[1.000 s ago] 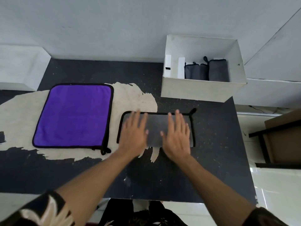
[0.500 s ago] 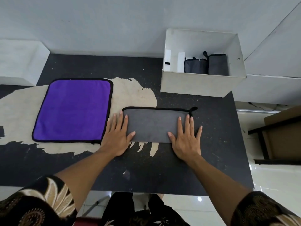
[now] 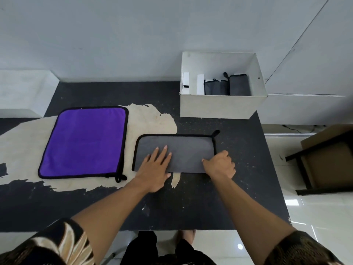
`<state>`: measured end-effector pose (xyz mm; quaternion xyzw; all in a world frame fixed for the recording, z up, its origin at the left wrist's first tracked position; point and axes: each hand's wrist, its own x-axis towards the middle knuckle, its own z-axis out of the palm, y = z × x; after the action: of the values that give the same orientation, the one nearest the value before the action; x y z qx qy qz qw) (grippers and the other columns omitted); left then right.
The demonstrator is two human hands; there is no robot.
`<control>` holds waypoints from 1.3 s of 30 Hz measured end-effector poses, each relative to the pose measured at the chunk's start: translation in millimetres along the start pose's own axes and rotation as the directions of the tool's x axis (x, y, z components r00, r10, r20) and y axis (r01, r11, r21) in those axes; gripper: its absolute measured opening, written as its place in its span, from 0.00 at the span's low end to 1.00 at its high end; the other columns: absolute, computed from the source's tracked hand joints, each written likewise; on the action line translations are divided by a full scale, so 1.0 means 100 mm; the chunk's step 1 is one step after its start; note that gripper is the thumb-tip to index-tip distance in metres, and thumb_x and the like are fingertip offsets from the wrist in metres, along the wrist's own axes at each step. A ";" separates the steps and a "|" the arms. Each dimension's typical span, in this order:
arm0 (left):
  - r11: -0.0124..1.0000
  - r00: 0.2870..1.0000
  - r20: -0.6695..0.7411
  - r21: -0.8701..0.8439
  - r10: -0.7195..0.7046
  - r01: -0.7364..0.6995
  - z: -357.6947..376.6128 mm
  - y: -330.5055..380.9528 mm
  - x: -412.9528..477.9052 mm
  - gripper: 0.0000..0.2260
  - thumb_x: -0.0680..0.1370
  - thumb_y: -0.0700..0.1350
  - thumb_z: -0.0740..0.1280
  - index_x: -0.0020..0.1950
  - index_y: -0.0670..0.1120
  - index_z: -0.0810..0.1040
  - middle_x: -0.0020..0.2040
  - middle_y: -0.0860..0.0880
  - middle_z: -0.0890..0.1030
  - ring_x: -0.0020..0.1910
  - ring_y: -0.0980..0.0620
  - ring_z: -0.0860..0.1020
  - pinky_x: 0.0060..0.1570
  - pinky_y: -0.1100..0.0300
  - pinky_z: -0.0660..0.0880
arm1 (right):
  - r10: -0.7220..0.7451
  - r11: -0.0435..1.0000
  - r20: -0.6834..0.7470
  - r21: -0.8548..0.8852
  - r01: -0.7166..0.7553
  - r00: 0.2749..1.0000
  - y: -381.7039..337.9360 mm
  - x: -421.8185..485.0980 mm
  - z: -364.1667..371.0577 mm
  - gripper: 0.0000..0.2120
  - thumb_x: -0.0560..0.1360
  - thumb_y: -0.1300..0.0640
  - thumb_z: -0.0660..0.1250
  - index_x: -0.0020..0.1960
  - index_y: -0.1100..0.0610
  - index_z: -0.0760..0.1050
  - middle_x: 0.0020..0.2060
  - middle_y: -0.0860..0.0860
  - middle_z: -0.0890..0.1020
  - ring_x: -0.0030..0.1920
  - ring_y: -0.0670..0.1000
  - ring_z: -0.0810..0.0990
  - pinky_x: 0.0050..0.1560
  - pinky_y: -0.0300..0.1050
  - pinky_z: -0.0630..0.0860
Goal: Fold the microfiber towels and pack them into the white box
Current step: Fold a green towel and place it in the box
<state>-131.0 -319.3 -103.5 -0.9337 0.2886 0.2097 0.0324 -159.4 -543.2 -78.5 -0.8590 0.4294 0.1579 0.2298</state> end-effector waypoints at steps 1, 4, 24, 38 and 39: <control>1.000 1.000 0.027 0.001 -0.010 0.010 0.01 0.01 -0.01 0.33 0.82 0.59 0.53 0.80 0.49 0.40 0.80 0.47 0.36 0.79 0.42 0.40 0.75 0.43 0.47 | 0.050 0.998 0.032 0.024 -0.051 0.998 0.00 0.02 -0.02 0.32 0.71 0.44 0.72 0.66 0.61 0.66 0.63 0.59 0.76 0.64 0.62 0.72 0.63 0.56 0.71; 0.999 0.999 -0.038 -0.039 -0.038 0.037 -0.11 0.10 0.02 0.31 0.81 0.56 0.59 0.80 0.47 0.53 0.81 0.45 0.47 0.79 0.41 0.50 0.75 0.44 0.52 | 0.156 0.973 0.156 0.145 -0.178 0.975 0.00 0.06 -0.12 0.23 0.71 0.52 0.70 0.62 0.61 0.74 0.57 0.59 0.80 0.58 0.61 0.77 0.60 0.56 0.75; 0.771 0.921 0.223 -0.504 -0.320 0.390 -0.96 1.05 1.18 0.16 0.71 0.50 0.74 0.53 0.41 0.79 0.50 0.46 0.82 0.44 0.48 0.80 0.35 0.59 0.75 | -0.305 0.922 -0.098 0.217 0.319 0.947 0.04 -0.29 0.04 0.14 0.76 0.58 0.62 0.61 0.52 0.76 0.48 0.52 0.81 0.47 0.55 0.80 0.43 0.44 0.72; 0.447 0.845 0.178 -0.783 -0.505 0.432 -0.96 -0.42 0.51 0.05 0.74 0.42 0.70 0.41 0.42 0.76 0.39 0.47 0.77 0.40 0.49 0.75 0.31 0.59 0.67 | -0.645 0.740 -0.044 0.211 0.639 0.763 -0.67 -1.00 0.36 0.07 0.75 0.58 0.65 0.52 0.57 0.78 0.46 0.52 0.82 0.46 0.54 0.80 0.44 0.45 0.73; 0.430 0.836 0.177 -0.791 -0.519 0.435 -0.92 -0.53 0.46 0.05 0.74 0.42 0.70 0.40 0.42 0.75 0.39 0.47 0.77 0.40 0.48 0.75 0.32 0.60 0.69 | -0.668 0.728 -0.021 0.191 0.659 0.744 -0.74 -1.04 0.43 0.07 0.76 0.59 0.64 0.52 0.57 0.79 0.46 0.52 0.82 0.46 0.54 0.80 0.43 0.44 0.71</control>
<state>-33.0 -315.9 -41.8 -0.8943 -0.1137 0.2552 -0.3496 -163.3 -412.0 -46.6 -0.9260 0.1013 0.0456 0.3607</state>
